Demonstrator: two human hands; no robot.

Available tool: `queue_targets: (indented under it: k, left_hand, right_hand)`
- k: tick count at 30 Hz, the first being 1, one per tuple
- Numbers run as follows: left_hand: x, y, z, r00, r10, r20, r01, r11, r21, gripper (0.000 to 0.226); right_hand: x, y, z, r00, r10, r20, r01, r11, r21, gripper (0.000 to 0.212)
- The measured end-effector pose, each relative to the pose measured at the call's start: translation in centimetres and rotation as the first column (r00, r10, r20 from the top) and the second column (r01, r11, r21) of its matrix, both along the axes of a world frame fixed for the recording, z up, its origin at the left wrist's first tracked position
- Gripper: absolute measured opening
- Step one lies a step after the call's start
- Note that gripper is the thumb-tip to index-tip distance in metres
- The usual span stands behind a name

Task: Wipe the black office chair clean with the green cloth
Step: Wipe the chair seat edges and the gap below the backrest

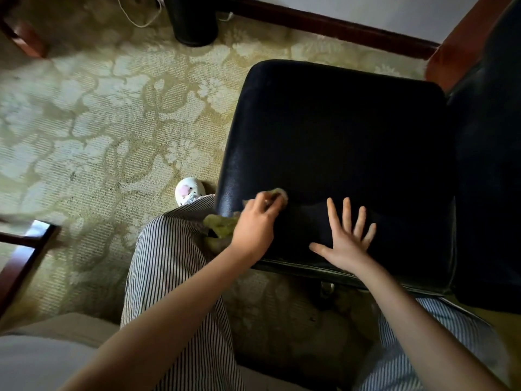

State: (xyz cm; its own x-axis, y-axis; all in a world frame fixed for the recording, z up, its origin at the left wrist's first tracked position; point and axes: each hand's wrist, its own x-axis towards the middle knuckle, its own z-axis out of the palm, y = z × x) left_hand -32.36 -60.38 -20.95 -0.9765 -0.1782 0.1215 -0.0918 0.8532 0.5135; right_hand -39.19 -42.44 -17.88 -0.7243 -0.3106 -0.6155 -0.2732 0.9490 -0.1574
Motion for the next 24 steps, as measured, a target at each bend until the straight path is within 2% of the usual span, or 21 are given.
queue_targets:
  k: [3, 6, 9, 11, 14, 17, 19, 21, 24]
  left_hand:
    - [-1.3, 3.5, 0.7, 0.981, -0.193, 0.018, 0.194, 0.980, -0.049, 0.052]
    - [-2.4, 5.1, 1.2, 0.965, -0.249, 0.082, 0.254, 0.965, -0.070, 0.066]
    - [-2.6, 3.6, 0.8, 0.944, -0.329, 0.000, 0.325, 0.934, -0.145, 0.060]
    - [-2.7, 1.5, 0.7, 0.952, -0.303, -0.045, 0.282, 0.925, -0.255, 0.049]
    - [-2.5, -2.0, 0.9, 0.991, -0.135, -0.008, 0.122, 0.918, -0.378, 0.037]
    - [-2.2, -4.3, 0.7, 0.999, -0.039, 0.011, 0.040, 0.944, -0.328, 0.041]
    - [-2.1, -3.9, 0.6, 0.999, -0.044, 0.006, 0.044, 0.962, -0.268, 0.041]
    - [-2.1, -2.5, 0.7, 0.997, -0.072, -0.007, 0.067, 0.960, -0.271, 0.041]
    - [-2.2, -0.3, 1.0, 0.969, -0.245, -0.042, 0.220, 0.925, -0.310, 0.039]
  right_hand:
    - [0.0, -0.1, 0.0, 1.000, -0.007, -0.002, 0.007, 1.000, 0.012, 0.098]
    - [0.1, -0.1, 0.0, 1.000, -0.023, -0.003, 0.023, 1.000, 0.010, 0.098]
    - [0.0, 0.0, 0.0, 1.000, -0.020, -0.002, 0.020, 0.999, -0.026, 0.097]
    - [0.0, 0.0, 0.0, 1.000, -0.021, 0.007, 0.021, 0.998, -0.051, 0.097]
    - [0.2, -0.2, -0.1, 0.999, -0.032, 0.018, 0.033, 0.996, -0.085, 0.098]
    - [0.3, -0.8, -0.2, 0.998, -0.052, 0.022, 0.054, 0.994, -0.097, 0.098]
    - [0.4, -1.1, -0.3, 0.998, -0.066, 0.024, 0.068, 0.992, -0.104, 0.099]
    - [0.4, -1.2, -0.3, 0.996, -0.085, 0.016, 0.086, 0.989, -0.117, 0.104]
    - [0.4, -1.0, -0.3, 0.993, -0.114, 0.015, 0.115, 0.981, -0.157, 0.110]
